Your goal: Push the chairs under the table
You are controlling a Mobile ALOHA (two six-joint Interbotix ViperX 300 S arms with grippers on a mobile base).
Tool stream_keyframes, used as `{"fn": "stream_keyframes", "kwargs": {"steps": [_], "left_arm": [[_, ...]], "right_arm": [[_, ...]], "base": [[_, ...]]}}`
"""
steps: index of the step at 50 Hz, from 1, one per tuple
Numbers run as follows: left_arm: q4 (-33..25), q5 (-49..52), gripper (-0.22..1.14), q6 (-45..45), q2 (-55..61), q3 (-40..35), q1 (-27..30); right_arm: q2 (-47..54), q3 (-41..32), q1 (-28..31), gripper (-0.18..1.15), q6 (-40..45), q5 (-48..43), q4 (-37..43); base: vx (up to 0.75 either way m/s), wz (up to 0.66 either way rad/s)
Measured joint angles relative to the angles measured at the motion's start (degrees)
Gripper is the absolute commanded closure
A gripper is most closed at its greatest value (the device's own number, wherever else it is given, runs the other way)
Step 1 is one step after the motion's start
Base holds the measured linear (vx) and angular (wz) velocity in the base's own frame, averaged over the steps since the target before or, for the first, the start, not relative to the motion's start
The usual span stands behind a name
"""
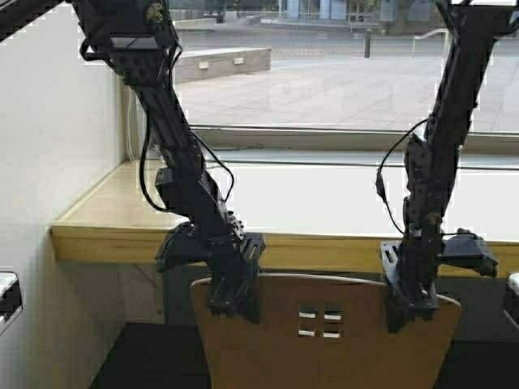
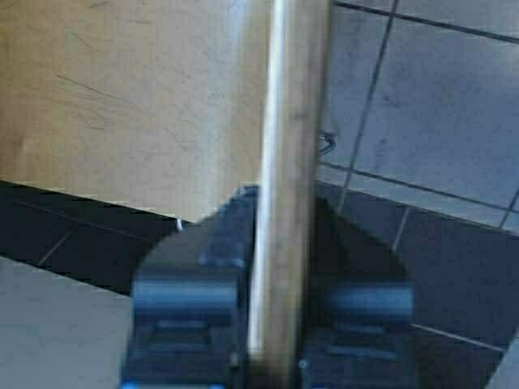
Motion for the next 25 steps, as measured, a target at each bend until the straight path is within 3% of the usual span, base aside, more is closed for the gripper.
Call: {"fn": "stream_keyframes", "kwargs": {"steps": [25], "left_arm": [[0.0,-0.18,0.84,0.0,-0.09,0.7,0.0]], "right_arm": [[0.26,-0.44,-0.18,0.87,0.09,0.35,-3.69]], "base": [[0.21,-0.04]]}}
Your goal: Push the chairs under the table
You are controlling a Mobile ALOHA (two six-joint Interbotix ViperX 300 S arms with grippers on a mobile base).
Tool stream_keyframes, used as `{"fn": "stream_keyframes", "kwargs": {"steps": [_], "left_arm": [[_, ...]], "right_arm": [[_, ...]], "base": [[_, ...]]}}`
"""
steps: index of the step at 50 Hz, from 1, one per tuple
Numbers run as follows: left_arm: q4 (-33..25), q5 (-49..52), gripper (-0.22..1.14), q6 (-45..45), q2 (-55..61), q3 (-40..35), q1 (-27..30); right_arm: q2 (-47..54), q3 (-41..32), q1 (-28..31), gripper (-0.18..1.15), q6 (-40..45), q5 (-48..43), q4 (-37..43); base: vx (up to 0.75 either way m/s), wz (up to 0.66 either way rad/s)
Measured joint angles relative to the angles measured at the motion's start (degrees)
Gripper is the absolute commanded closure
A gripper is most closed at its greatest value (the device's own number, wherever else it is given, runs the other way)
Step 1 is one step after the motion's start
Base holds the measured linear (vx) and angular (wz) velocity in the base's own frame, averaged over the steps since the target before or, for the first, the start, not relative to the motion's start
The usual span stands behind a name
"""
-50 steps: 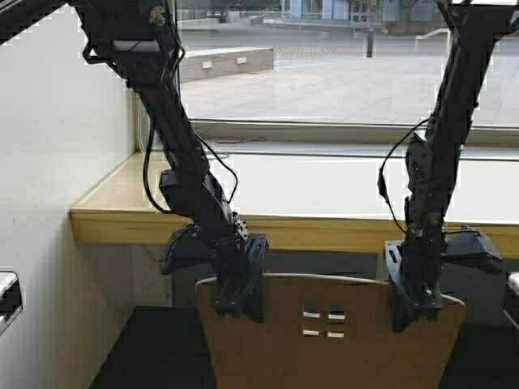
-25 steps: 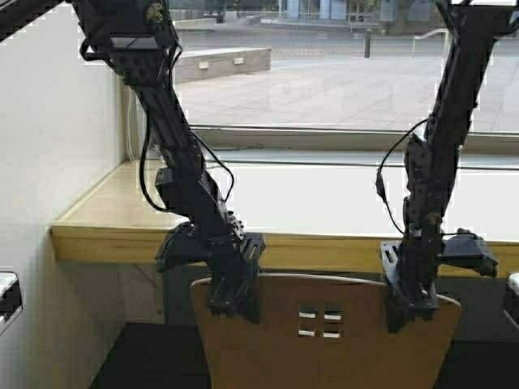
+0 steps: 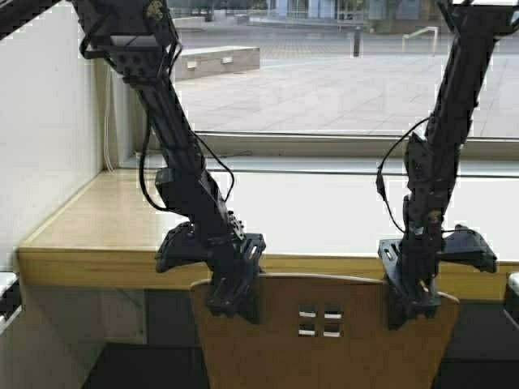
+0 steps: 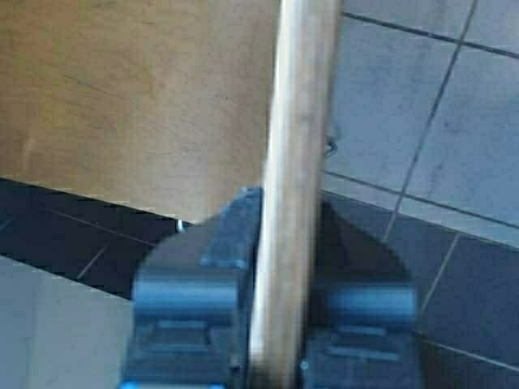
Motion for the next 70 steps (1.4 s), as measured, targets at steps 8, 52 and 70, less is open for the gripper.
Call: {"fn": "stream_keyframes", "kwargs": {"steps": [8,52,70], "left_arm": [[-0.09,0.0,0.84,0.0,0.0,0.0,0.0],[-0.79,-0.09,0.53,-0.26,-1.58,3.6,0.18],[0.44,-1.05,-0.1,1.49,-5.01,5.71,0.62]], "right_arm": [[0.26,0.09,0.0,0.87,0.0,0.18,-0.26],[0.09,0.53,0.09,0.62,1.23,2.81,-5.01],[-0.88,-0.35,0.18,0.06,-2.29,7.56,-8.61]], "base": [[0.22,-0.01],[0.12,-0.01],[-0.01,0.0]]}}
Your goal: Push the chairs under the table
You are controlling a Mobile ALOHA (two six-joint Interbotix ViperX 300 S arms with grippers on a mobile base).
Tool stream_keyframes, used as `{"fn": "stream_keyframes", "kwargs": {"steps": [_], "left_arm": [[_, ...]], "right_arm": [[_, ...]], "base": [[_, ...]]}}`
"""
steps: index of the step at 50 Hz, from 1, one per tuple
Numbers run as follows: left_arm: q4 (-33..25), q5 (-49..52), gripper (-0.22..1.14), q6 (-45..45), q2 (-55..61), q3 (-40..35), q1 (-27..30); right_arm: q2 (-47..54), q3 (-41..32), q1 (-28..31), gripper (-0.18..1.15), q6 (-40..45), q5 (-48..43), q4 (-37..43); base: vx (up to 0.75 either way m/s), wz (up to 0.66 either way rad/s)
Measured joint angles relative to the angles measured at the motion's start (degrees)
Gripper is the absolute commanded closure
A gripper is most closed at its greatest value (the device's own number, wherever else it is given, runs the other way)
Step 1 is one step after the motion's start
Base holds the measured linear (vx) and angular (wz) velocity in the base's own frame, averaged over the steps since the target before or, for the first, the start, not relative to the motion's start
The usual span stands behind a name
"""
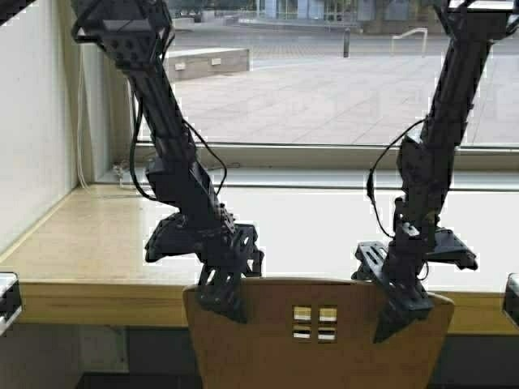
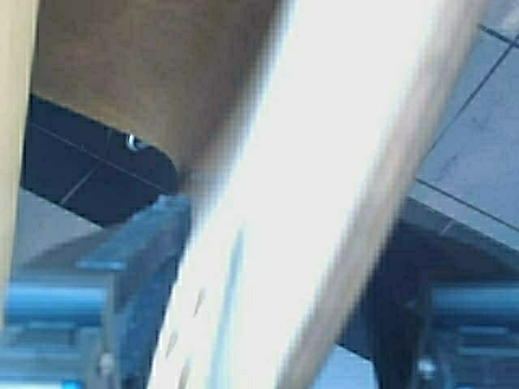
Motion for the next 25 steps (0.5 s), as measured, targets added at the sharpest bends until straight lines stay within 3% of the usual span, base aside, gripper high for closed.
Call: {"fn": "stream_keyframes", "kwargs": {"steps": [16,25], "left_arm": [[1.05,0.0,-0.1,1.41,-10.11,7.47,0.7],[2.81,-0.79,-0.1,7.56,-21.45,12.83,1.85]], "right_arm": [[-13.01,8.0,-0.18,0.06,-0.09,-2.99,-0.18],[-24.61,14.24,-0.35,0.06,-0.26,-6.42,-3.08]], "base": [[-0.02,0.01],[-0.04,0.01]]}}
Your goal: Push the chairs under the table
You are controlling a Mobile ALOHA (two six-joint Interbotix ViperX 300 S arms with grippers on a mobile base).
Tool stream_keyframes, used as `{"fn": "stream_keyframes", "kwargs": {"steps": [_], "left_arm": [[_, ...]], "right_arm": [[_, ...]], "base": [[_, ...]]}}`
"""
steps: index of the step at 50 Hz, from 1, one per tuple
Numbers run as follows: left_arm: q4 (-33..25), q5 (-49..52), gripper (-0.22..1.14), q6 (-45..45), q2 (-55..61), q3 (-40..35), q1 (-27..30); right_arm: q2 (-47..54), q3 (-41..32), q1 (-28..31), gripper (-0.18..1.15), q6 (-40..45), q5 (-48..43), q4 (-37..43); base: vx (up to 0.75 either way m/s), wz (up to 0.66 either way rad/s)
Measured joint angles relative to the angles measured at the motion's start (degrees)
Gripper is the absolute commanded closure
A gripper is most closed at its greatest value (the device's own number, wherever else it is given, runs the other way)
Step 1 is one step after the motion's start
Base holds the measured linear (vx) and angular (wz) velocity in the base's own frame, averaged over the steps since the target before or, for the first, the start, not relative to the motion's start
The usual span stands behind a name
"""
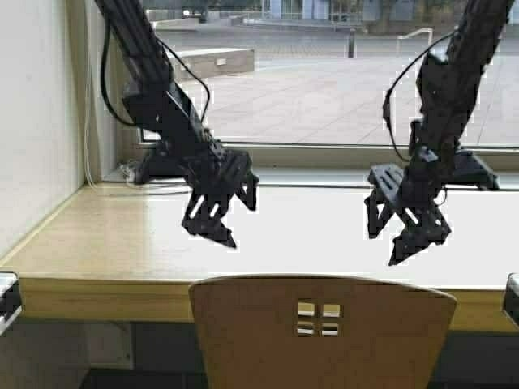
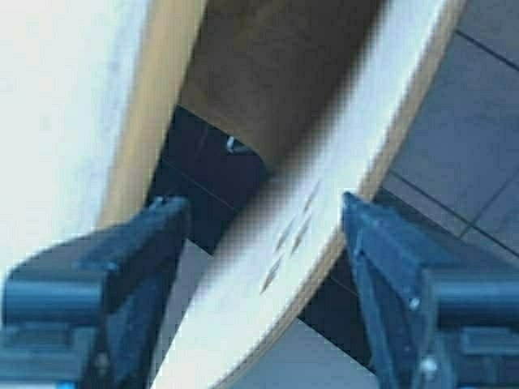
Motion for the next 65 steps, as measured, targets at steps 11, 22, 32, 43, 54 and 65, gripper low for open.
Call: {"fn": "stream_keyframes", "kwargs": {"steps": [11,22,32,43,54,65], "left_arm": [[2.72,-0.09,-0.1,12.13,-17.23,12.92,1.85],[3.43,0.18,-0.1,23.03,-32.96,26.37,3.43],[4.04,3.96,-0.1,32.52,-41.66,31.46,3.96],[4.22,10.02,-0.1,42.98,-45.97,31.55,3.78],[4.39,12.48,-0.1,52.73,-46.49,31.55,4.31],[4.31,15.56,-0.1,57.48,-46.58,31.2,3.43]], "right_arm": [[-16.08,7.73,-0.44,0.06,-0.44,-3.08,-8.61],[-32.26,15.47,-0.09,0.06,-0.53,-5.45,-15.29],[-42.63,19.51,-0.97,0.06,-1.32,-5.45,-19.69],[-46.93,23.99,-6.77,0.06,-2.02,-6.24,-30.41],[-47.81,27.77,-9.14,0.06,-1.32,-8.26,-36.47],[-48.69,26.54,-9.32,0.06,-1.58,-8.26,-38.67]], "base": [[-0.06,0.03],[-0.11,0.15],[-0.12,0.17],[-0.09,0.31],[-0.14,0.51],[-0.19,0.56]]}}
